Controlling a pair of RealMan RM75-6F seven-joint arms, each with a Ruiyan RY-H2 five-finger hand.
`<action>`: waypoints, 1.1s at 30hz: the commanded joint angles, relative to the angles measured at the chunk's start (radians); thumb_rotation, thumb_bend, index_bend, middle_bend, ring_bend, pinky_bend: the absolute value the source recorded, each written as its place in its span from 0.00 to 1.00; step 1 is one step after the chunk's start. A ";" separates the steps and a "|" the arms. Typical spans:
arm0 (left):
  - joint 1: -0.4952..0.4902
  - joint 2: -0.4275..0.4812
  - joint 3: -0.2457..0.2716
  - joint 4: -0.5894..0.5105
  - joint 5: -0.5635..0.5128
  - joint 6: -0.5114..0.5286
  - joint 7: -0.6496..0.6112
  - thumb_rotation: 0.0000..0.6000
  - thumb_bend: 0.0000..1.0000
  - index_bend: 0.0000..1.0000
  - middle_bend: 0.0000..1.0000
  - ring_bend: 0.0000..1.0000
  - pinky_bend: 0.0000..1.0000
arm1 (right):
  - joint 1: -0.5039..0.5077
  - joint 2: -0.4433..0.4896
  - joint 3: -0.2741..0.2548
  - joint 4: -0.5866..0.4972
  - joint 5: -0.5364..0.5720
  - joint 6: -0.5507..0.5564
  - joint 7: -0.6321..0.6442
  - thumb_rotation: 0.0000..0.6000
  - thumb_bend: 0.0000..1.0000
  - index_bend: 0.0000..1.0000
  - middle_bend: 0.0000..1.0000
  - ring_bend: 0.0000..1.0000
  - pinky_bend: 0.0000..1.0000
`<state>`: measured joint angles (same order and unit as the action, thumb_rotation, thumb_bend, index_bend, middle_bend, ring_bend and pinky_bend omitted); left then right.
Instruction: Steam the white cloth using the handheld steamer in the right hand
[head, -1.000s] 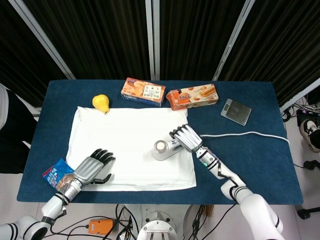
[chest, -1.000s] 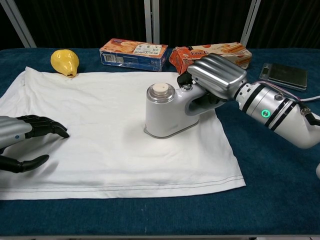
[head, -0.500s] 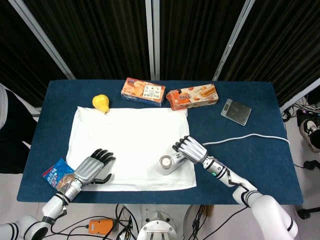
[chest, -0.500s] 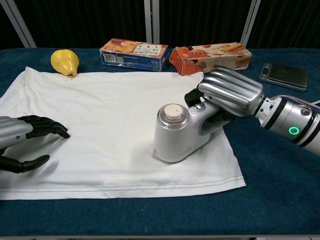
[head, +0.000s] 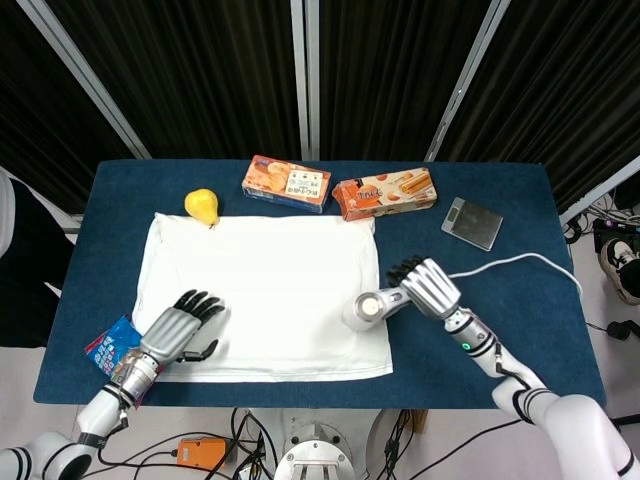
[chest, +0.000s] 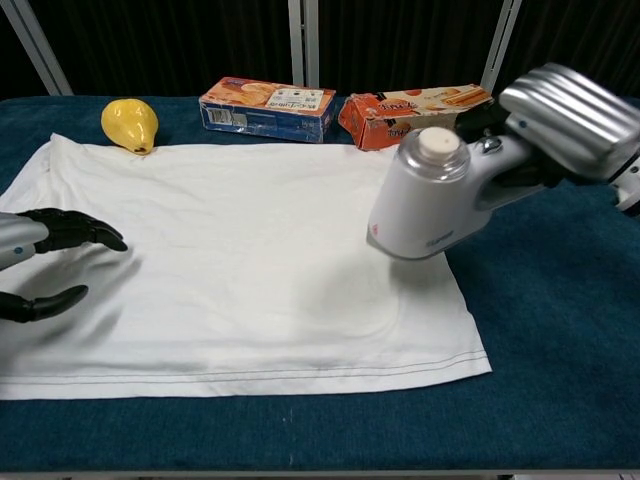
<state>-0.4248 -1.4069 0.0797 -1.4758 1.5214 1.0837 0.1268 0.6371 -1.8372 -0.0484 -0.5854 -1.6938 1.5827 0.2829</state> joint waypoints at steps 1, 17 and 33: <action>0.019 0.027 -0.016 -0.012 -0.008 0.041 -0.018 0.34 0.36 0.14 0.10 0.00 0.00 | -0.048 0.025 0.034 0.005 0.051 -0.003 0.018 1.00 0.90 0.88 0.79 0.77 0.86; 0.094 0.082 -0.044 -0.031 -0.065 0.136 -0.049 0.35 0.36 0.14 0.10 0.00 0.00 | -0.091 -0.071 0.099 0.253 0.169 -0.231 0.176 1.00 0.86 0.68 0.74 0.60 0.65; 0.113 0.097 -0.055 -0.038 -0.072 0.146 -0.047 0.35 0.36 0.14 0.10 0.00 0.00 | -0.134 0.007 0.106 0.136 0.188 -0.289 0.093 1.00 0.02 0.00 0.17 0.04 0.15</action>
<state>-0.3118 -1.3105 0.0253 -1.5135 1.4498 1.2297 0.0797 0.5145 -1.8575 0.0571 -0.4144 -1.5096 1.2998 0.3957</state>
